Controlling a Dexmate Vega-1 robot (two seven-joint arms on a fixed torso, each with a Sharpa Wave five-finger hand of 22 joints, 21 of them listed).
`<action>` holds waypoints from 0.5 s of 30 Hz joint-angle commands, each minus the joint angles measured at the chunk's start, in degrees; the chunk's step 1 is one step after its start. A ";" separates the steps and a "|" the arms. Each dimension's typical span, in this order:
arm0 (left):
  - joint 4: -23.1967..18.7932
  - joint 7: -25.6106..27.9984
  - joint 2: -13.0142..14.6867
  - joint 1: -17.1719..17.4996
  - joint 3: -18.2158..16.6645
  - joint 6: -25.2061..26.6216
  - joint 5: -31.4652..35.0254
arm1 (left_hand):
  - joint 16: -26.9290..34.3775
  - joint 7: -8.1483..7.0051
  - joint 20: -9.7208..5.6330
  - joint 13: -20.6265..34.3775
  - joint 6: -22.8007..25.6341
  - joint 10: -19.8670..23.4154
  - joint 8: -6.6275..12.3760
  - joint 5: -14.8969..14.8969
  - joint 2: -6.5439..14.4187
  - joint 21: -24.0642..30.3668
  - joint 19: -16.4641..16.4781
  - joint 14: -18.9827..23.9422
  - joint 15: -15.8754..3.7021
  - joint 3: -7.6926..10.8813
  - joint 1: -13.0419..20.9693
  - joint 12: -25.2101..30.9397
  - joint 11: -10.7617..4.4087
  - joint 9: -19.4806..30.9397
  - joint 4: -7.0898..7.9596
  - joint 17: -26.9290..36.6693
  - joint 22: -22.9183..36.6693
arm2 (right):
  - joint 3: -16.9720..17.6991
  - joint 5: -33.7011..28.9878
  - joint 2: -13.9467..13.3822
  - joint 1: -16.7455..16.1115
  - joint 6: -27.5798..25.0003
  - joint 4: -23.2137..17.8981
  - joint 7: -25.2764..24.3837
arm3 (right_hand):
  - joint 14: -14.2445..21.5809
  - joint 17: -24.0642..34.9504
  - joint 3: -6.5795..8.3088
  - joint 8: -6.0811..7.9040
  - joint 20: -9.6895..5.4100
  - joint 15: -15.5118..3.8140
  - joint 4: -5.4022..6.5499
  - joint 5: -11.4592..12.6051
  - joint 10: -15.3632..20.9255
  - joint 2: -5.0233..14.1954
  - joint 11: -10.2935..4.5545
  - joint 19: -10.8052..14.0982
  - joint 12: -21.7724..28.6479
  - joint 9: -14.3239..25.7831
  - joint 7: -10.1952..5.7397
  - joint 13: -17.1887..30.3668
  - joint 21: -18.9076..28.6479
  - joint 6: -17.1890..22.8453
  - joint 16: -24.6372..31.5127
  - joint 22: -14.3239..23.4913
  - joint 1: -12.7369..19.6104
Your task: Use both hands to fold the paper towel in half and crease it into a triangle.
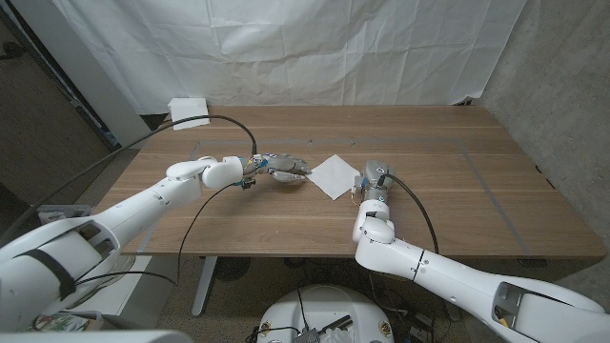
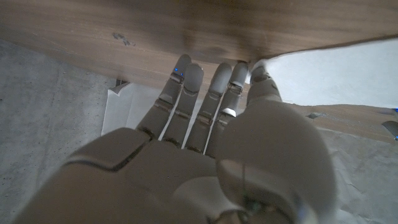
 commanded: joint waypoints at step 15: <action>1.16 -0.01 -0.38 -0.48 0.60 -0.27 0.22 | 0.00 0.31 0.09 0.07 0.67 -0.07 0.19 -0.27 0.95 -0.04 -4.29 -0.37 -0.32 0.07 -0.06 -0.07 -0.10 0.16 0.18 -0.07 0.21 | 6.89 1.08 0.95 -5.14 14.54 0.50 -7.07 | 2.34 3.24 1.33 0.24 -1.05 -8.49 0.46 -0.55 1.46 0.96 0.01 0.58 1.92 -0.61 0.68 0.36 2.07 1.93 1.36 -0.04 3.11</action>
